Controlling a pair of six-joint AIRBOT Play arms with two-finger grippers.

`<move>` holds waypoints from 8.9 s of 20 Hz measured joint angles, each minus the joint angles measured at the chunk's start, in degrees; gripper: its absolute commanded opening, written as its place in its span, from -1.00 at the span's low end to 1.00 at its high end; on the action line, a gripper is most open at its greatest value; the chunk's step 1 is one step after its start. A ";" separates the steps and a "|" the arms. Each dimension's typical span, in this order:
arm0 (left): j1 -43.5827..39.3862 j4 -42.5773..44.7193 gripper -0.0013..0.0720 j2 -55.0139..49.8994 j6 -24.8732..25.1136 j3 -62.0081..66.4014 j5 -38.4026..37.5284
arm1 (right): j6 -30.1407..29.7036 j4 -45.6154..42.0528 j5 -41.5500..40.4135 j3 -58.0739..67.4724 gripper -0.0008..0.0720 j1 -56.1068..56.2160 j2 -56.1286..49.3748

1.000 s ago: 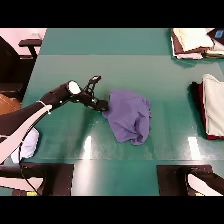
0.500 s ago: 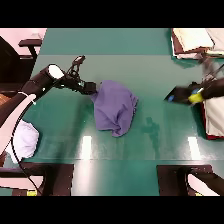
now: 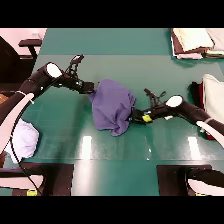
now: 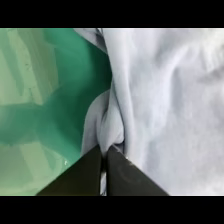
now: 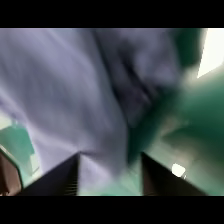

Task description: Fold the shirts.

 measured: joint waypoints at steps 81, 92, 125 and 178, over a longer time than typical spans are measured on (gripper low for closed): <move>12.20 -0.07 -0.90 20.87 -1.03 -32.72 -2.80 | 1.16 -21.05 23.89 17.97 0.09 -29.81 12.41; 11.74 -0.50 -0.90 20.90 -1.20 -24.87 -6.23 | 3.10 -30.62 26.12 -14.16 0.10 -52.87 23.80; 11.91 6.62 -0.91 43.45 -9.79 43.47 -9.40 | 2.10 -20.11 29.57 70.93 -0.94 -52.09 30.16; 11.72 12.44 0.50 28.65 -12.70 -31.87 -26.97 | 4.24 -40.52 24.85 24.20 0.26 -28.57 13.94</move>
